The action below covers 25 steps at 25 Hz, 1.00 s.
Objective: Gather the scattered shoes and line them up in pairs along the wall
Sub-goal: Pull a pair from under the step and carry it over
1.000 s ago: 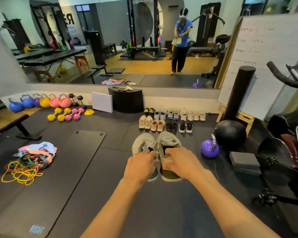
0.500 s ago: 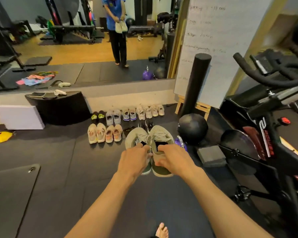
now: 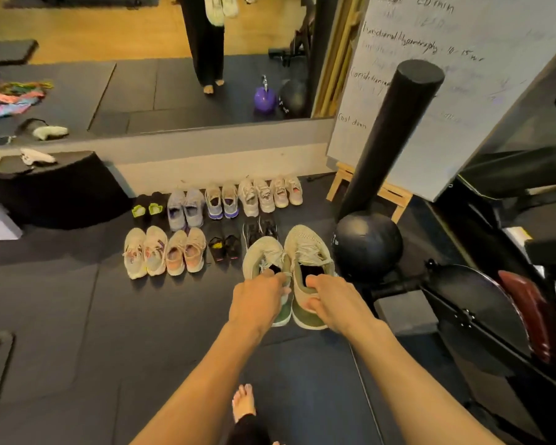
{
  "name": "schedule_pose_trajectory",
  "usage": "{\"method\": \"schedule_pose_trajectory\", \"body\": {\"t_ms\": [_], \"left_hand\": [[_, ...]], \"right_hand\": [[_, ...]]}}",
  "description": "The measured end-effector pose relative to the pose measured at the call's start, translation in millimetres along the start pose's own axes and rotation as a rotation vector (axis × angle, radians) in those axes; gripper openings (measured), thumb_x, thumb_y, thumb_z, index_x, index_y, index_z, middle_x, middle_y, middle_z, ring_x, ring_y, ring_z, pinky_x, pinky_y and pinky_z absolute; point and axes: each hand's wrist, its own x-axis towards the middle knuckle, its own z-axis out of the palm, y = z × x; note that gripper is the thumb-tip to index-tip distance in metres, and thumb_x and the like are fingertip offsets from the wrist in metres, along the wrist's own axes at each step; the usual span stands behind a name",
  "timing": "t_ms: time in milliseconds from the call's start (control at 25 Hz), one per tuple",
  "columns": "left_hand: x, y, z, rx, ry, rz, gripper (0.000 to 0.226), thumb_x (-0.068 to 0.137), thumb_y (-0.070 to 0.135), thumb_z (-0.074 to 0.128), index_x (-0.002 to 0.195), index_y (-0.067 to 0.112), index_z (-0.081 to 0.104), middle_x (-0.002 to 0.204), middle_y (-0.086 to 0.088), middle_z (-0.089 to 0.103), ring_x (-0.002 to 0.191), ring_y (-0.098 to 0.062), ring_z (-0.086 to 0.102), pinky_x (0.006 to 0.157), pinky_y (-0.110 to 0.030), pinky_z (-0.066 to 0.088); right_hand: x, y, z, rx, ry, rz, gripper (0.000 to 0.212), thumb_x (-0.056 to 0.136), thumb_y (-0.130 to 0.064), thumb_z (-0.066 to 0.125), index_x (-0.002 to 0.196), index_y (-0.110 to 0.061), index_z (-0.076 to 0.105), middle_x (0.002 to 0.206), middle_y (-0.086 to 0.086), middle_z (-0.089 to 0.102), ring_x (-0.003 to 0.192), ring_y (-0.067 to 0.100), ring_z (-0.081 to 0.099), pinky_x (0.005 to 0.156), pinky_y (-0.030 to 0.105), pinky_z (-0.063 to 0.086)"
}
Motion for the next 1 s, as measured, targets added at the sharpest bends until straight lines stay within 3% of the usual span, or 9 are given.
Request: {"method": "schedule_pose_trajectory", "body": {"t_ms": [120, 240, 520, 800, 1000], "left_hand": [[87, -15, 15, -0.004, -0.049, 0.010, 0.023, 0.099, 0.035, 0.039, 0.114, 0.024, 0.051, 0.108, -0.002, 0.056, 0.093, -0.034, 0.063, 0.067, -0.038, 0.040], [166, -28, 37, -0.022, -0.082, -0.004, 0.021, 0.098, 0.032, 0.039, 0.116, 0.025, 0.048, 0.106, -0.003, 0.052, 0.091, -0.036, 0.062, 0.064, -0.037, 0.034], [368, -70, 167, -0.103, -0.111, -0.090, 0.025, 0.100, 0.034, 0.039, 0.118, 0.021, 0.050, 0.107, -0.002, 0.052, 0.089, -0.035, 0.062, 0.071, -0.044, 0.046], [506, -128, 352, -0.199, -0.083, -0.142, 0.032, 0.099, 0.038, 0.041, 0.100, 0.012, 0.059, 0.094, -0.006, 0.055, 0.084, -0.033, 0.059, 0.068, -0.042, 0.046], [569, -167, 479, -0.146, -0.036, -0.047, 0.031, 0.099, 0.039, 0.042, 0.096, 0.013, 0.059, 0.092, -0.005, 0.057, 0.079, -0.033, 0.060, 0.059, -0.036, 0.035]], "right_hand": [[82, 27, -10, 0.000, -0.021, 0.059, 0.016, 0.088, -0.023, 0.052, 0.079, -0.026, 0.039, 0.084, 0.002, 0.056, 0.078, 0.031, 0.057, 0.066, 0.036, 0.041], [155, 56, -10, -0.017, -0.010, 0.139, 0.010, 0.088, -0.022, 0.052, 0.088, -0.021, 0.042, 0.090, 0.005, 0.056, 0.083, 0.037, 0.057, 0.068, 0.039, 0.043], [367, 160, 40, -0.050, 0.003, 0.126, 0.005, 0.094, -0.024, 0.047, 0.093, -0.021, 0.042, 0.096, 0.003, 0.048, 0.084, 0.033, 0.058, 0.067, 0.041, 0.046], [545, 264, 160, -0.047, -0.048, 0.138, 0.010, 0.090, -0.010, 0.045, 0.089, -0.019, 0.041, 0.099, 0.007, 0.046, 0.092, 0.037, 0.057, 0.077, 0.047, 0.049], [626, 338, 257, -0.098, -0.020, 0.166, 0.024, 0.093, -0.019, 0.051, 0.077, -0.021, 0.033, 0.085, -0.002, 0.040, 0.080, 0.033, 0.053, 0.065, 0.040, 0.041]]}}
